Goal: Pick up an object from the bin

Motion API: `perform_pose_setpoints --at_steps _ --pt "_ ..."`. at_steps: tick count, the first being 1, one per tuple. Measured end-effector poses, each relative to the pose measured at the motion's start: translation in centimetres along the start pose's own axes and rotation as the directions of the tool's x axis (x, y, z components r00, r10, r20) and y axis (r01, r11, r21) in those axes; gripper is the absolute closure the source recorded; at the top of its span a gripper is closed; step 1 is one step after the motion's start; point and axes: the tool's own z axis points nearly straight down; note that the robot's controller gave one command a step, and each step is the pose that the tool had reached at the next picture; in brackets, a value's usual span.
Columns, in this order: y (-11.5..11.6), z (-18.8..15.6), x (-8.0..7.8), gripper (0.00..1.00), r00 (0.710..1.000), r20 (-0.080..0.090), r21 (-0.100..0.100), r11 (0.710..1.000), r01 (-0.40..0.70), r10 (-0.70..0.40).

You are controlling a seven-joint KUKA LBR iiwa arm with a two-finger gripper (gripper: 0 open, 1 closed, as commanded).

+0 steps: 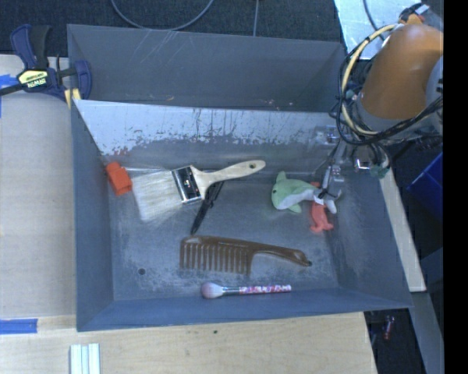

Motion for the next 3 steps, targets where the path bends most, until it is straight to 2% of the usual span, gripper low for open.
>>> perform_pose_setpoints --at_steps 1,2,3 --pt "0.3 2.2 0.3 0.0 0.98 -0.01 0.001 0.98 -0.199 0.199" --pt "0.7 9.1 0.8 0.0 0.995 -0.007 0.002 0.995 -0.102 0.102" --pt "1.7 8.9 0.7 1.0 0.973 0.001 0.0 0.973 -0.232 0.232"
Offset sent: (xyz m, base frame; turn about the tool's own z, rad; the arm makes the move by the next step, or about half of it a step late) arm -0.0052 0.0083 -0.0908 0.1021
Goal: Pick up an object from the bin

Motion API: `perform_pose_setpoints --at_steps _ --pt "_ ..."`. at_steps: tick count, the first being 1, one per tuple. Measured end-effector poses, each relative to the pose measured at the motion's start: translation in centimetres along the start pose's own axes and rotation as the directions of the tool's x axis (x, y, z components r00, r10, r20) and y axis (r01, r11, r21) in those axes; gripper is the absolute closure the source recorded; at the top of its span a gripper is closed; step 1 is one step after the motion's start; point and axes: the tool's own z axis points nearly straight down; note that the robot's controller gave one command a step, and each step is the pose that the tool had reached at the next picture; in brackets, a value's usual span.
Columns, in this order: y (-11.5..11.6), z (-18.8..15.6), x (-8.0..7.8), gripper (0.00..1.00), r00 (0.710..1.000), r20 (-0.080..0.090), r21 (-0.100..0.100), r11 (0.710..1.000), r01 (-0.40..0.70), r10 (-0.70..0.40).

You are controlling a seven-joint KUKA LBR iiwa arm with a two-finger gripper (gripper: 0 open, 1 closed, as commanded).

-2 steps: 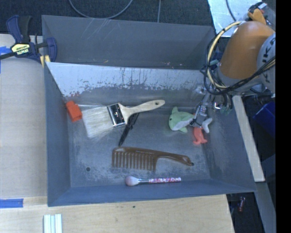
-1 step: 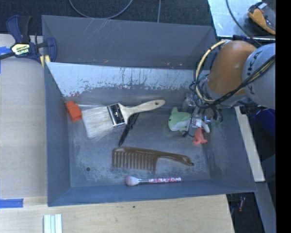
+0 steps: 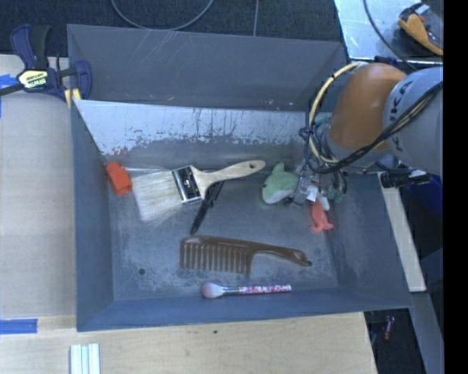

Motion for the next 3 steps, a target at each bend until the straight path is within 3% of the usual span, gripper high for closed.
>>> perform_pose_setpoints --at_steps 3 --pt "0.0 -2.8 -0.1 1.0 1.0 0.004 0.0 1.0 0.003 -0.003"
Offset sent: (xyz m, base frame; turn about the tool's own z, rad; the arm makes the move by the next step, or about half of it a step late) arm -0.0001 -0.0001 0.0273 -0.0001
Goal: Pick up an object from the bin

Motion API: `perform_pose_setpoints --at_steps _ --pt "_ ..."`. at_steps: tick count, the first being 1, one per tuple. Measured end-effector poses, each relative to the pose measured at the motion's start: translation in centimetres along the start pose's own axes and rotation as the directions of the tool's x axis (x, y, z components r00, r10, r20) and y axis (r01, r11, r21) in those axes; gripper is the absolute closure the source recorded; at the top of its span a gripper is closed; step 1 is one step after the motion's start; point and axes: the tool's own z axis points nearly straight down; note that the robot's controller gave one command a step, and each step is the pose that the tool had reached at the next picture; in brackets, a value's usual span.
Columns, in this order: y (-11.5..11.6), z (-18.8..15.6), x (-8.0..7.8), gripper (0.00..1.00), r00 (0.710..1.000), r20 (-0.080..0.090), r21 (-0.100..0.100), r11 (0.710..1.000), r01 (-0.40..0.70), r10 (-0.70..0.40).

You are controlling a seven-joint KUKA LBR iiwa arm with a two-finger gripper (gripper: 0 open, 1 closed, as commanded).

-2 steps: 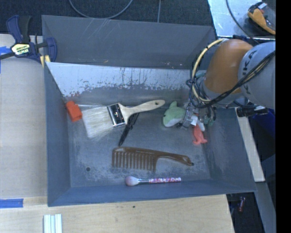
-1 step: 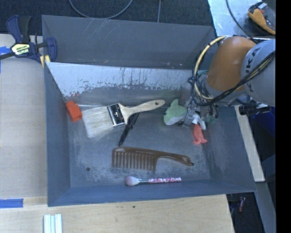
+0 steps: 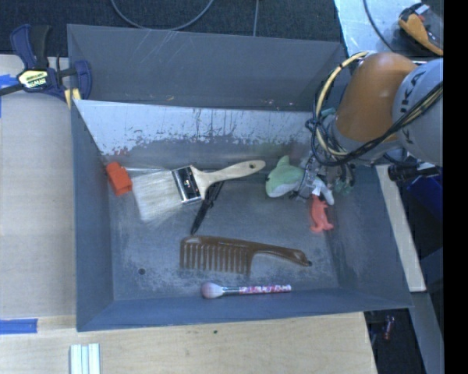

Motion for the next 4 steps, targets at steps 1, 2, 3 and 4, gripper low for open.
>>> perform_pose_setpoints --at_steps 1,2,3,4 --pt "0.0 -1.4 0.0 1.0 1.0 0.001 0.0 1.0 0.001 -0.001" --pt "0.0 -2.5 -0.1 1.0 1.0 0.001 0.0 1.0 0.001 -0.001" --pt "0.0 -3.2 -0.2 1.0 1.0 0.006 -0.001 1.0 0.002 -0.002" --pt "0.0 -3.4 -0.2 1.0 1.0 0.009 -0.001 1.0 0.003 -0.003"
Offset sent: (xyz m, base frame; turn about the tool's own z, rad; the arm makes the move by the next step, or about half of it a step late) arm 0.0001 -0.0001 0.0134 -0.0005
